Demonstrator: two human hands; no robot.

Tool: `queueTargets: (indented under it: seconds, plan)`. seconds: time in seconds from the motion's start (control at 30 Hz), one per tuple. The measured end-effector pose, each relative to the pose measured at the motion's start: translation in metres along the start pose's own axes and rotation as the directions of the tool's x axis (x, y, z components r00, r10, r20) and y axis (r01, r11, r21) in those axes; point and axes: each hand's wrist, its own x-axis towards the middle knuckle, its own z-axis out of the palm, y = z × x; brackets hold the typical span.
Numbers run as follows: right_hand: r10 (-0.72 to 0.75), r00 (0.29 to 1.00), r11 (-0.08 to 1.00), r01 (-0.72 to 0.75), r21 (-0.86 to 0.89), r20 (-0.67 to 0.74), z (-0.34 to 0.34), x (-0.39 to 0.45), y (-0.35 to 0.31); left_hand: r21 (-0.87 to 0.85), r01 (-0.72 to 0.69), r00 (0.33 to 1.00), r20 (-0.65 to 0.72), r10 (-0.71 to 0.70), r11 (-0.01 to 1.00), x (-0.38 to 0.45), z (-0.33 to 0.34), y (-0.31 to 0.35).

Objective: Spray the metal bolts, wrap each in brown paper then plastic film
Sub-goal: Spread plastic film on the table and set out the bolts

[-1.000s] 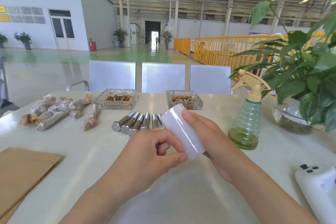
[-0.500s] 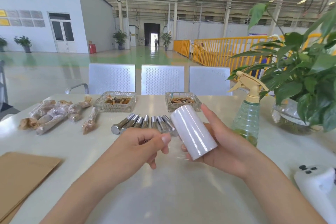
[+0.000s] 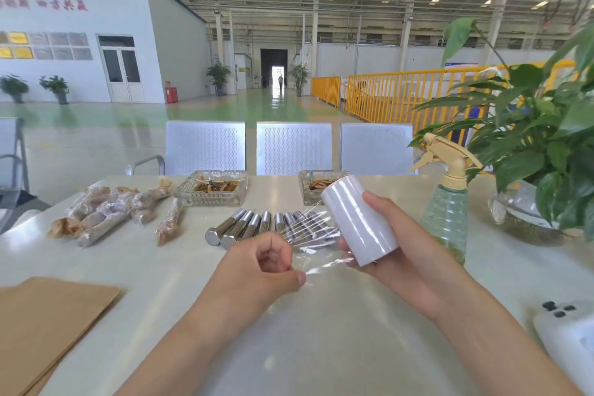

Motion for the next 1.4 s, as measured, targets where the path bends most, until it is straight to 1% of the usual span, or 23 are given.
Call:
queueTargets:
  seconds: [0.17, 0.27, 0.33, 0.37, 0.4, 0.43, 0.47, 0.5, 0.53, 0.57, 0.6, 0.63, 0.7, 0.77, 0.8, 0.87, 0.93, 1.0, 1.07, 1.1, 1.17, 1.3, 1.4]
  plan:
    - [0.015, 1.0, 0.99, -0.018, 0.137, 0.018, -0.006, 0.003, -0.003, -0.114, -0.038, 0.996, 0.079, 0.048, 0.993, 0.0, -0.002, 0.005]
    - [0.045, 0.999, 0.988, -0.049, 0.146, 0.031, -0.01, 0.003, -0.007, -0.134, 0.046, 0.993, 0.113, -0.03, 0.99, -0.001, -0.011, 0.01]
    - [0.05, 0.999, 0.995, -0.051, 0.086, 0.017, -0.012, 0.003, -0.009, -0.06, 0.115, 0.987, 0.118, -0.108, 0.992, -0.002, -0.02, 0.012]
    - [0.043, 0.999, 0.999, -0.043, 0.019, -0.001, -0.011, 0.003, -0.009, -0.006, 0.13, 0.989, 0.071, -0.13, 0.991, -0.002, -0.024, 0.013]
    - [0.035, 0.999, 0.997, -0.036, -0.066, -0.022, -0.011, 0.003, -0.009, 0.061, 0.124, 0.992, -0.03, -0.123, 0.99, -0.002, -0.028, 0.014]
    - [0.026, 0.999, 0.987, -0.032, -0.156, -0.037, -0.009, 0.002, -0.009, 0.141, 0.093, 0.984, -0.163, -0.07, 0.986, -0.001, -0.03, 0.016]
    - [0.023, 0.999, 0.97, -0.031, -0.242, -0.037, -0.008, 0.001, -0.009, 0.227, 0.031, 0.957, -0.287, 0.037, 0.973, -0.001, -0.032, 0.021]
    - [0.022, 1.0, 0.947, -0.025, -0.321, -0.014, -0.005, -0.001, -0.009, 0.298, -0.075, 0.92, -0.348, 0.182, 0.952, -0.003, -0.032, 0.027]
    - [0.023, 0.999, 0.919, -0.011, -0.393, 0.026, -0.002, -0.003, -0.009, 0.351, -0.21, 0.885, -0.329, 0.33, 0.912, -0.004, -0.032, 0.032]
    - [0.026, 0.997, 0.889, 0.01, -0.457, 0.071, -0.001, -0.005, -0.008, 0.394, -0.335, 0.859, -0.244, 0.449, 0.856, -0.006, -0.029, 0.038]
    - [0.027, 0.994, 0.86, 0.034, -0.51, 0.11, 0.001, -0.007, -0.007, 0.424, -0.432, 0.843, -0.123, 0.523, 0.796, -0.009, -0.025, 0.043]
    - [0.026, 0.99, 0.837, 0.054, -0.544, 0.139, 0.002, -0.009, -0.005, 0.436, -0.492, 0.837, 0.0, 0.546, 0.754, -0.011, -0.02, 0.047]
    - [0.049, 0.98, 0.818, 0.071, -0.57, 0.192, 0.003, -0.011, -0.003, 0.445, -0.52, 0.851, 0.198, 0.487, 0.729, -0.013, -0.009, 0.05]
    - [0.119, 0.952, 0.829, 0.061, -0.556, 0.283, 0.005, -0.013, -0.003, 0.471, -0.511, 0.86, 0.277, 0.429, 0.719, -0.012, -0.002, 0.048]
    - [0.152, 0.93, 0.852, 0.047, -0.521, 0.334, 0.005, -0.013, -0.004, 0.476, -0.487, 0.873, 0.252, 0.417, 0.732, -0.011, -0.001, 0.047]
    - [0.185, 0.904, 0.917, -0.018, -0.397, 0.385, 0.003, -0.009, -0.006, 0.427, -0.381, 0.922, 0.118, 0.368, 0.82, -0.008, -0.006, 0.045]
    - [0.177, 0.908, 0.951, -0.057, -0.305, 0.381, 0.002, -0.004, -0.008, 0.347, -0.248, 0.964, -0.008, 0.267, 0.905, -0.006, -0.011, 0.044]
    - [0.14, 0.937, 0.951, -0.036, -0.308, 0.32, 0.006, 0.0, -0.005, 0.231, -0.151, 0.981, -0.083, 0.174, 0.961, -0.005, -0.014, 0.04]
    - [0.004, 0.973, 0.907, 0.095, -0.41, 0.232, 0.014, 0.0, 0.003, 0.032, -0.054, 0.994, -0.093, 0.057, 0.998, -0.005, -0.013, 0.038]
    - [-0.088, 0.974, 0.865, 0.178, -0.47, 0.207, 0.017, -0.001, 0.007, -0.031, -0.007, 0.996, -0.084, 0.005, 0.999, -0.005, -0.012, 0.036]
    - [-0.213, 0.959, 0.819, 0.281, -0.5, 0.188, 0.024, -0.004, 0.014, -0.075, 0.064, 0.995, -0.074, -0.07, 0.995, -0.006, -0.009, 0.032]
    - [-0.265, 0.958, 0.844, 0.284, -0.454, 0.108, 0.028, -0.008, 0.023, -0.097, 0.117, 0.988, -0.085, -0.126, 0.988, -0.006, -0.003, 0.026]
    - [-0.255, 0.963, 0.883, 0.27, -0.384, 0.091, 0.031, -0.009, 0.025, -0.144, 0.102, 0.995, 0.004, -0.102, 0.984, -0.007, -0.001, 0.028]
